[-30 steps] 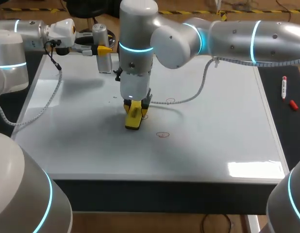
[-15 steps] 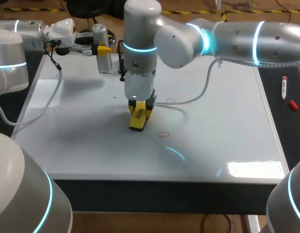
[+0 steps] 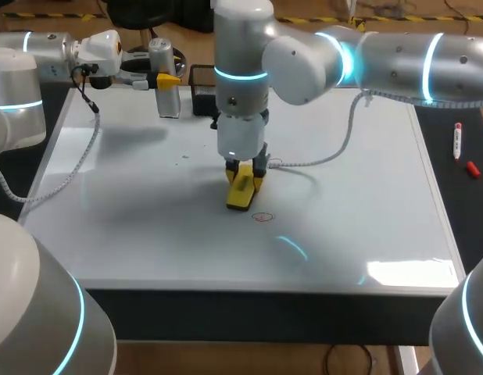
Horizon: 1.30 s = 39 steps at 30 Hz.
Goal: Pick up the inspection probe, press it on each red-marked spot on the whiteboard one by one, put down the probe, pick up the eraser, and wipe off all the red marks.
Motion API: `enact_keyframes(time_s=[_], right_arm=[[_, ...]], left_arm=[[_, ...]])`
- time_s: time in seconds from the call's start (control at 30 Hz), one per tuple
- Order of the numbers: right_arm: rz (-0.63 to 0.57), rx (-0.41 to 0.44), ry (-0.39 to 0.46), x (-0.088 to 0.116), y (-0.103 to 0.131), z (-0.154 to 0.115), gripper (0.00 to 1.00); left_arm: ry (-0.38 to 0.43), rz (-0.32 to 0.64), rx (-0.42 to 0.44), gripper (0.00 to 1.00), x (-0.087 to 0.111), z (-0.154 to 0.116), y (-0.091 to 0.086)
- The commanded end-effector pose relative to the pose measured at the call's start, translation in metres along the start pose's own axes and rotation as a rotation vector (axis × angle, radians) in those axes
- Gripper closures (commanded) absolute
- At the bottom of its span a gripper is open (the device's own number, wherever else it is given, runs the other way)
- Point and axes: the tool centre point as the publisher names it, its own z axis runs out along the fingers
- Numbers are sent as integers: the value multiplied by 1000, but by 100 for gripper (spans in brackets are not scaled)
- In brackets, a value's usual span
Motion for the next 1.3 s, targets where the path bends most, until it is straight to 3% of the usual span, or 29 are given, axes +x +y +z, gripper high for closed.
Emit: enact_keyframes(time_s=[0.03,0.33,0.63,0.77,1.1,1.3], right_arm=[[8,9,-11,14,-8,18,100],[12,38,-29,16,-9,2,100],[-65,103,-52,6,1,-52,100],[-80,124,-63,1,0,-64,100],[-99,120,-77,-15,4,-61,100],[-141,92,-84,-39,21,-49,100]], left_arm=[[-2,1,-1,100,1,0,-1],[-2,1,-1,100,1,0,-1],[-2,1,-1,100,1,0,-1],[-2,1,-1,100,1,0,-1],[-2,1,-1,100,1,0,-1],[-2,1,-1,100,1,0,-1]])
